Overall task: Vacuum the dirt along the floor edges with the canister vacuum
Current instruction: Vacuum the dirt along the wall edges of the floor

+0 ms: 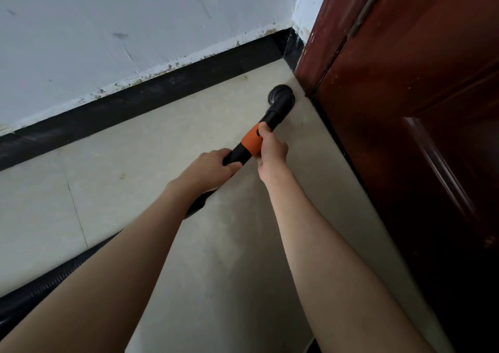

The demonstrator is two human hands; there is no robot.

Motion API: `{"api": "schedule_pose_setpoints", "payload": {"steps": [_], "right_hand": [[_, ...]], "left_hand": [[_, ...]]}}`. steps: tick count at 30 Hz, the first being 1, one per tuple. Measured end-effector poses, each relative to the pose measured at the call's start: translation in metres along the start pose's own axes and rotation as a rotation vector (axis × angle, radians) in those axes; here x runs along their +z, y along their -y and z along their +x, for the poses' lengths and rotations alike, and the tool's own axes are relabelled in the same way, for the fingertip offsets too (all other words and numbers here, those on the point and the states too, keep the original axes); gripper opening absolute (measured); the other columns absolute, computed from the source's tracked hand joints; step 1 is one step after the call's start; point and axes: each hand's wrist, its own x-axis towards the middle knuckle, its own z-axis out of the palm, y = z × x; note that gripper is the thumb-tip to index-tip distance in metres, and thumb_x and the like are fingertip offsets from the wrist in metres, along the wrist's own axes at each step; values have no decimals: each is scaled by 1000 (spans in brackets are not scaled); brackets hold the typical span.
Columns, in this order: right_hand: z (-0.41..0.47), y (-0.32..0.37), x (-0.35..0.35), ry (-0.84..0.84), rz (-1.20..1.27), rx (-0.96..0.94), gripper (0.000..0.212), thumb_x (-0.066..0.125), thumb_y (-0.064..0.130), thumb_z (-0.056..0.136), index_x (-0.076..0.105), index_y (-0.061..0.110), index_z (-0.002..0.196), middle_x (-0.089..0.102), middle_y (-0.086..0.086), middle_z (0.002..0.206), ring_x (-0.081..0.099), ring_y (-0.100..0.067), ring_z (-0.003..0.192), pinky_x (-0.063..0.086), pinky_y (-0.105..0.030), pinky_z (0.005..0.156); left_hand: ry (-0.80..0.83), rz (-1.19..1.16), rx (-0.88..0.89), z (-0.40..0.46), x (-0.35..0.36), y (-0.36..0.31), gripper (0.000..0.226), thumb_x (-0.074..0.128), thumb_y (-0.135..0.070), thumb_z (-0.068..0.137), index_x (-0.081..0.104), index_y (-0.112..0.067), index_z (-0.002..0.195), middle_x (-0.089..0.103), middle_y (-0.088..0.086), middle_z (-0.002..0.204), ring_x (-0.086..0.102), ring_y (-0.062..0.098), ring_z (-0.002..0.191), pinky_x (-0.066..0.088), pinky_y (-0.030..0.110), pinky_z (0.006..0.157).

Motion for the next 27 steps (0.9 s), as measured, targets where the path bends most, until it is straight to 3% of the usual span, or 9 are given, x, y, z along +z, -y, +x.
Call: {"api": "schedule_pose_setpoints", "payload": {"steps": [3,6,12,27], "right_hand": [[6,10,8,22,-38,5,21,61,25,94,49,16,79,56,-1,87,58,-25,103,48,-43,101],[13,20,13,26,-68,-13,19,61,27,94,50,11,97,58,-3,95,59,-27,108,47,-43,102],[26,47,14,-10,-73,-2,50,61,26,94,44,4,135,55,-15,129,55,-30,118,45,-44,105],[12,28,-17,-107,-86,29,45,57,23,96,45,0,133,56,-16,130,56,-30,117,47,-42,102]], "left_hand": [[-8,16,-24,12,-8,-3,29,46,-35,96,55,-18,118,59,7,96,53,21,82,38,29,72],[2,37,-33,22,-12,-9,30,45,-34,97,54,-17,120,57,7,97,52,22,85,37,29,74],[-29,55,-15,44,-16,-30,30,44,-33,97,53,-13,118,57,8,94,53,23,83,37,30,72],[101,64,29,22,7,-30,33,44,-34,98,49,-16,125,56,6,103,53,22,90,37,30,77]]}}
